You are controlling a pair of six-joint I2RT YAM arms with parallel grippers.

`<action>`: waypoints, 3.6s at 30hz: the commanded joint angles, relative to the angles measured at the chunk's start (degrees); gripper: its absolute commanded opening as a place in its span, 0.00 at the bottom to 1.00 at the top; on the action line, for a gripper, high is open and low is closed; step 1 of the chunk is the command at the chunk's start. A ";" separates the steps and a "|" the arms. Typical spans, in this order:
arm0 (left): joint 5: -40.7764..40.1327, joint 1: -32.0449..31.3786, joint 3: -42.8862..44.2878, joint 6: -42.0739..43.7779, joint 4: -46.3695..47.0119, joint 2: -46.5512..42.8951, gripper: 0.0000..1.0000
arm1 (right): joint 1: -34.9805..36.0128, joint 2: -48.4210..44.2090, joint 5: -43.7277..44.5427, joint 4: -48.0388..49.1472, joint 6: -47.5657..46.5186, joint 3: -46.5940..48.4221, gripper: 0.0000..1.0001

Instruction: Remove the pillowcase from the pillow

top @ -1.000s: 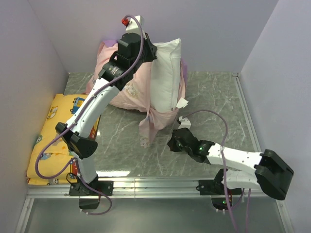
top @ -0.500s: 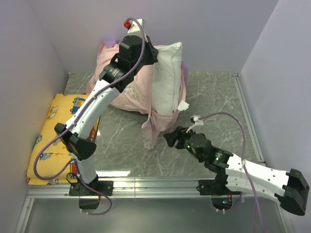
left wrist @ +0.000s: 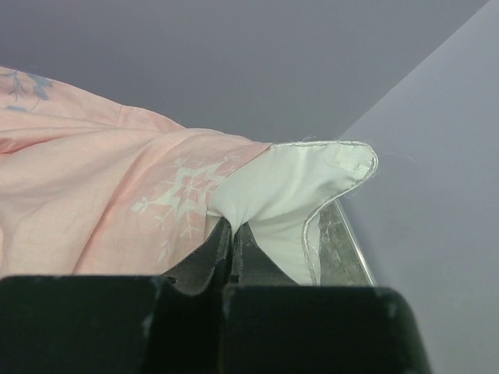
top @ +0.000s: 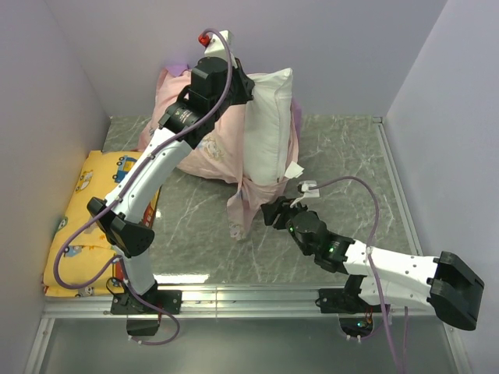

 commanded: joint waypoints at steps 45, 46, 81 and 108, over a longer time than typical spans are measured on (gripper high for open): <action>0.73 -4.44 -8.55 -3.11 15.13 -11.59 0.00 | -18.66 6.28 -25.55 -6.32 3.14 6.70 0.48; 0.82 -5.14 -9.95 -3.37 16.18 -11.59 0.00 | -18.84 5.32 -25.75 -9.63 2.70 7.49 0.50; -1.19 -17.28 -8.03 -0.56 12.78 -0.25 0.19 | -22.98 -7.70 -17.15 -29.43 2.52 16.47 0.00; 4.25 -2.78 -46.35 -4.16 14.61 -16.87 0.77 | -32.55 -11.48 -23.38 -39.73 -2.84 23.41 0.00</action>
